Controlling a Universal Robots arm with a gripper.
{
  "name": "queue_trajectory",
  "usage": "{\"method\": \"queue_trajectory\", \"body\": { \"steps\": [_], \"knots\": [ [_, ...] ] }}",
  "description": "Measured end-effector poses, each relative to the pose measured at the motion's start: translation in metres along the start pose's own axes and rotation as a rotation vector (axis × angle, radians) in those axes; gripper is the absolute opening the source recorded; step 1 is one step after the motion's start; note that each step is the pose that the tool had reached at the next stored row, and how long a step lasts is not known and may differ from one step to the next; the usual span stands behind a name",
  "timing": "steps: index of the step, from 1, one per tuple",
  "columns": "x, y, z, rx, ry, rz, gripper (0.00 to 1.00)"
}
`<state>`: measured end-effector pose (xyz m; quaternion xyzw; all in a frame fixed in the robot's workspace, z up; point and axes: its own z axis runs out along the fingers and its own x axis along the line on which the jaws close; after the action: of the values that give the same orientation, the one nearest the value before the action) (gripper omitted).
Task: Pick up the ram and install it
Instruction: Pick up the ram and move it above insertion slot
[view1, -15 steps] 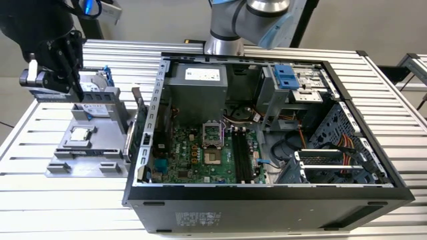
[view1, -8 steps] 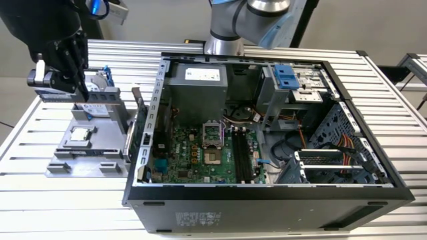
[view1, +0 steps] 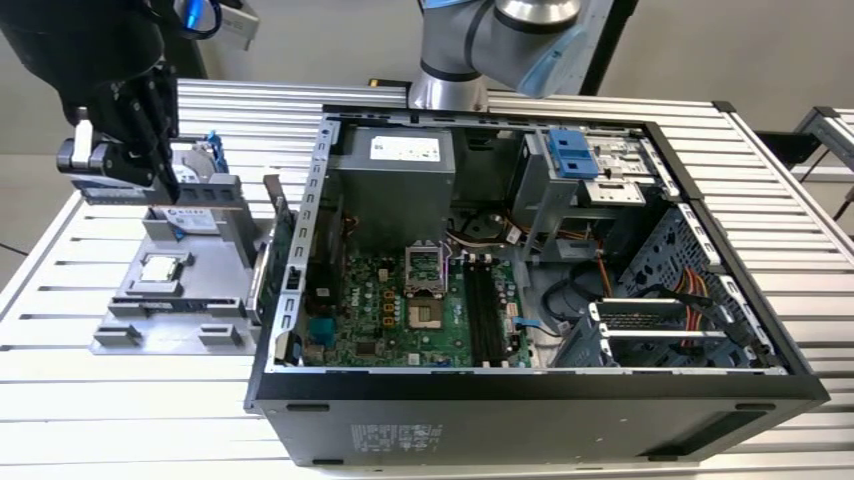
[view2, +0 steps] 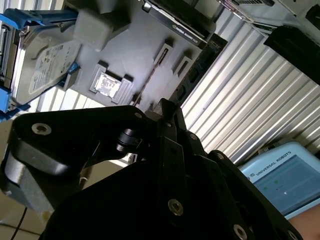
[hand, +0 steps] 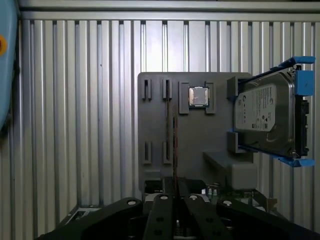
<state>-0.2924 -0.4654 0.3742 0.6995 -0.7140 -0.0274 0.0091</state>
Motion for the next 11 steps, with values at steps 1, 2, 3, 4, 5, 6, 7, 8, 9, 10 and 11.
{"method": "queue_trajectory", "body": {
  "steps": [1,2,3,4,5,6,7,8,9,10,11],
  "knots": [
    [0.0000,-0.0011,0.0000,0.0001,-0.0001,0.000,0.00],
    [-0.0001,-0.0026,-0.0001,0.0001,-0.0001,0.000,0.00],
    [-0.0001,-0.0038,-0.0002,0.0000,-0.0001,0.000,0.00],
    [-0.0001,-0.0053,-0.0002,0.0001,-0.0001,0.000,0.00],
    [-0.0001,-0.0068,-0.0003,0.0001,-0.0001,0.000,0.00],
    [-0.0002,-0.0083,-0.0004,0.0001,-0.0001,0.000,0.00],
    [-0.0002,-0.0099,-0.0004,0.0001,-0.0001,0.000,0.00],
    [-0.0002,-0.0116,-0.0005,0.0000,-0.0001,0.000,0.00],
    [-0.0003,-0.0130,-0.0006,0.0000,-0.0001,0.000,0.00],
    [-0.0003,-0.0146,-0.0007,-0.0001,-0.0001,0.000,0.00],
    [-0.0003,-0.0162,-0.0008,-0.0002,-0.0001,0.000,0.00]
  ]
}}
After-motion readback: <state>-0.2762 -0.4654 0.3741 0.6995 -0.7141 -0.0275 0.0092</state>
